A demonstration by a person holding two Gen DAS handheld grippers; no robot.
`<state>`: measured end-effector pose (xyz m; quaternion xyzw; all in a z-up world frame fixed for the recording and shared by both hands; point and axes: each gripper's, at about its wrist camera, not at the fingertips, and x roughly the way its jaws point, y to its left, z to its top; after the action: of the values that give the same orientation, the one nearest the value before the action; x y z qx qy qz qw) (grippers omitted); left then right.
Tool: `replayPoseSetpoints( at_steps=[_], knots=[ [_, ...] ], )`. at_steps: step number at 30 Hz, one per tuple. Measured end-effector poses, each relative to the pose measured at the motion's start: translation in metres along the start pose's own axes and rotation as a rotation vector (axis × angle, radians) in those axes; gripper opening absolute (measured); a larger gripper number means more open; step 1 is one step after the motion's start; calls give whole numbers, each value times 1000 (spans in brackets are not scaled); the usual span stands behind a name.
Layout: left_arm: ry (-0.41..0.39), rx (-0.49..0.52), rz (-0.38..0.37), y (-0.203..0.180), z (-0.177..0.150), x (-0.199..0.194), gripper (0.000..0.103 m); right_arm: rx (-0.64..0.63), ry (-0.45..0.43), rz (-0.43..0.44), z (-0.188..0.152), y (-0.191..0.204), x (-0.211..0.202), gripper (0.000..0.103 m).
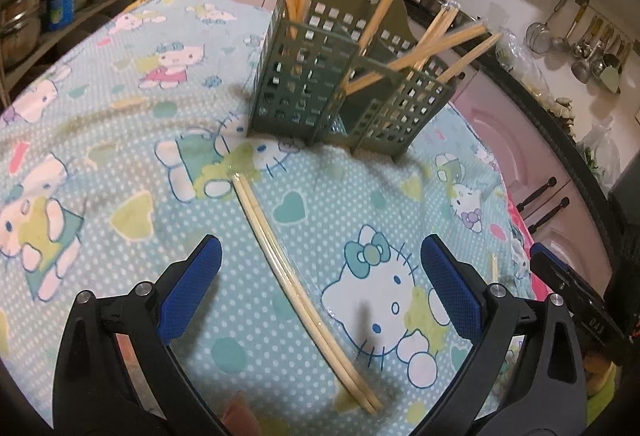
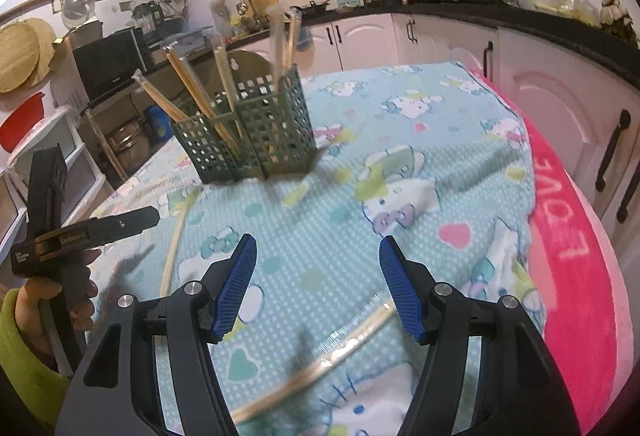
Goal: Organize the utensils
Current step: 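Move both open tools down to the last loose chopsticks on the cloth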
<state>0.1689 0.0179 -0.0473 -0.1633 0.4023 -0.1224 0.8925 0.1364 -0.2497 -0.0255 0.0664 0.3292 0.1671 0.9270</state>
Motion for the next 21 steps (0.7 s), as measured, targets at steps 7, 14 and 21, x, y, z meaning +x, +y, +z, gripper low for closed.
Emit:
replayPoseSetpoints(
  at_steps=[7,14,21],
  knots=[
    [47,-37,-14,6,-6,15,83,36,49,-27,-15,-18,1,62],
    [66,-49,-12,9,-3,25,80,82,90,-34,-20,-30,12,62],
    [67,-58,-3,13,5,33,80,106,129,-55,-12,-38,32,60]
  ],
)
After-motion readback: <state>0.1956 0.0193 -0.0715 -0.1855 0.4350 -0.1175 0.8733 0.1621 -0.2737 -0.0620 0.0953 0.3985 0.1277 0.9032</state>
